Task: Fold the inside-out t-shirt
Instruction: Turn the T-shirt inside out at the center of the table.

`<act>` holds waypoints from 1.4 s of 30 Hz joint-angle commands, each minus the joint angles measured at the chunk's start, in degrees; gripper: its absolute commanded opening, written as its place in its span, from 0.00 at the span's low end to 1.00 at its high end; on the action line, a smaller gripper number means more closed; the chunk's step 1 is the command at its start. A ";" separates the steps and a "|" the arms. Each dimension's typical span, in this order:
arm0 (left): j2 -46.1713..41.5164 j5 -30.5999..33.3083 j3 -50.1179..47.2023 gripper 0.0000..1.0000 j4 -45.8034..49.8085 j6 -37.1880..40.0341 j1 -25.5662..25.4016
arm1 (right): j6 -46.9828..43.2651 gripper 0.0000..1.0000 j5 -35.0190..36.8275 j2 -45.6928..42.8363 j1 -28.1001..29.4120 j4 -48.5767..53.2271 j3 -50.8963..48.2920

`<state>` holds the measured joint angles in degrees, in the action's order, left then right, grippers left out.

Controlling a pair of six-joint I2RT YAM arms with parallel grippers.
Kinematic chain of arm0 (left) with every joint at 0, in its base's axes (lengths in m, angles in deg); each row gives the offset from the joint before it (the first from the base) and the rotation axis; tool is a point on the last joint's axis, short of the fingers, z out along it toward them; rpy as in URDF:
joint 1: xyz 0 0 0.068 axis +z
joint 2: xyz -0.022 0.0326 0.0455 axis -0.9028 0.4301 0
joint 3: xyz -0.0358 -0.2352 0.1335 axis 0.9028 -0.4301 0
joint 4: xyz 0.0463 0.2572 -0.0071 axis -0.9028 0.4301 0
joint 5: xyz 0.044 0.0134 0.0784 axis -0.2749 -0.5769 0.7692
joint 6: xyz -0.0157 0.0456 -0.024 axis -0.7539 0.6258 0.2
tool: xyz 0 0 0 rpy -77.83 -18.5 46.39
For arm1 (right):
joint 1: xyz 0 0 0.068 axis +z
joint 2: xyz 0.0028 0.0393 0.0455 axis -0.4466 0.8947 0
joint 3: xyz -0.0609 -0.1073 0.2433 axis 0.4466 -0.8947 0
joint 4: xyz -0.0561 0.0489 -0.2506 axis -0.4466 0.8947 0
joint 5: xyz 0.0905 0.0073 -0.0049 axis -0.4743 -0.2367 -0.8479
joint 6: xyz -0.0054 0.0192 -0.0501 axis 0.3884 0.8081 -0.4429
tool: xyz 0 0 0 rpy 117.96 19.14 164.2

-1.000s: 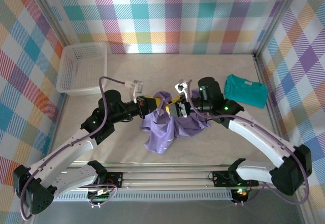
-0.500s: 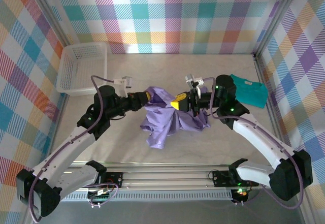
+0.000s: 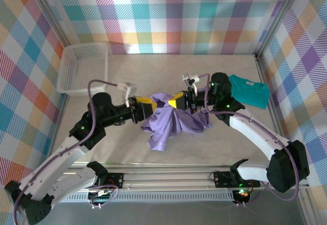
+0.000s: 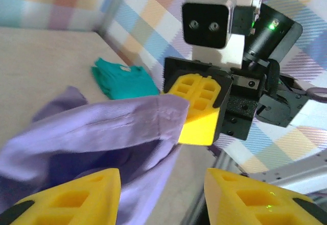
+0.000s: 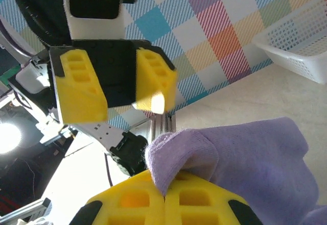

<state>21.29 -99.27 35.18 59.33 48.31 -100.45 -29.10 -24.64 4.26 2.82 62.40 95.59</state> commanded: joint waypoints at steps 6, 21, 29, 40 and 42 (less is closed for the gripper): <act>9.37 -11.62 3.63 0.46 -5.66 -4.18 -0.29 | -3.62 0.02 -0.26 -1.35 0.45 2.80 1.82; 13.33 -12.32 5.32 0.03 -2.14 1.98 -0.21 | -8.70 0.04 0.89 -1.66 0.45 10.47 4.19; 6.61 -1.29 3.57 0.00 -0.71 -0.70 -0.20 | -15.21 0.38 27.28 -4.15 2.91 29.45 7.39; 2.90 1.80 1.62 0.00 -3.40 -3.87 -0.29 | -16.94 0.22 34.72 -0.31 9.47 21.52 2.16; 0.68 3.04 1.30 0.00 -2.17 -1.80 -0.29 | -15.42 0.02 47.00 0.78 9.33 27.54 4.23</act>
<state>25.34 -97.94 37.02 57.03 44.79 -100.45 -44.62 8.38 4.22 12.24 84.08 95.96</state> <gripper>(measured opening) 0.048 0.094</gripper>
